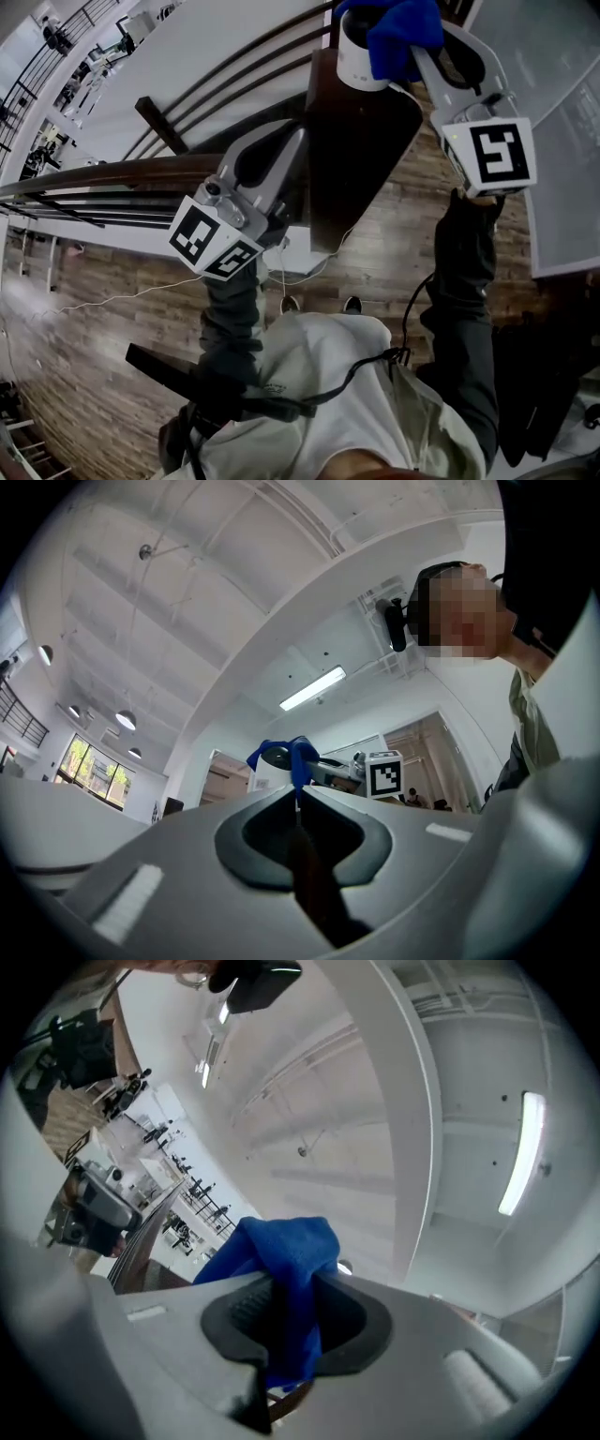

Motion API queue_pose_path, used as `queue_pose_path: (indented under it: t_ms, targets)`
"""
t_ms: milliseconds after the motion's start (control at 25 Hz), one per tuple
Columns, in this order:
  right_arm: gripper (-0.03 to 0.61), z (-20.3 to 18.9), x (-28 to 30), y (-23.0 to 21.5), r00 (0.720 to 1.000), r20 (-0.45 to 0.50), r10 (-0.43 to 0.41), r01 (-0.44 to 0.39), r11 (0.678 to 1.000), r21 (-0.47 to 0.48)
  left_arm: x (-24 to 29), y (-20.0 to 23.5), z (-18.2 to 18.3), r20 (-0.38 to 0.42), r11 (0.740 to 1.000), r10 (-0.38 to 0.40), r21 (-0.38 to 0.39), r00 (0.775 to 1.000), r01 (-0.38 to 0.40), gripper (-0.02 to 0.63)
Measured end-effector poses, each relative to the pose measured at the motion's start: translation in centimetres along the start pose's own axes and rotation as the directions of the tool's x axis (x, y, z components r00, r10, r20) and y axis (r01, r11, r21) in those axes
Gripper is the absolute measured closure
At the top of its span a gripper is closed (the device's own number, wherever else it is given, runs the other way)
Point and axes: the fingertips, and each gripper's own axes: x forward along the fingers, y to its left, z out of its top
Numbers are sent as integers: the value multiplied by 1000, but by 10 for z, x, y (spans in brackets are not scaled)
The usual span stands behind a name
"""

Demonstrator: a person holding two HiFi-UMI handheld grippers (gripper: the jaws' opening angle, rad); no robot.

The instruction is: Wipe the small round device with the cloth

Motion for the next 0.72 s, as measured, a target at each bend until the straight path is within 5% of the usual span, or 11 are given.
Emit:
queue_pose_path:
  t_ms: [280, 480, 720]
  targets:
    - [506, -24, -30, 53, 986, -161, 37, -63, 986, -155, -7, -2, -8, -1, 1000, 7, -17, 1000, -7, 611]
    - [505, 3, -4, 2, 988, -130, -86, 54, 970, -235, -14, 2, -2, 0, 1000, 26, -11, 1000, -26, 611]
    - [505, 19, 51, -17, 988, -152, 2, -49, 951, -305, -19, 6, 1, -8, 999, 49, -8, 999, -49, 611]
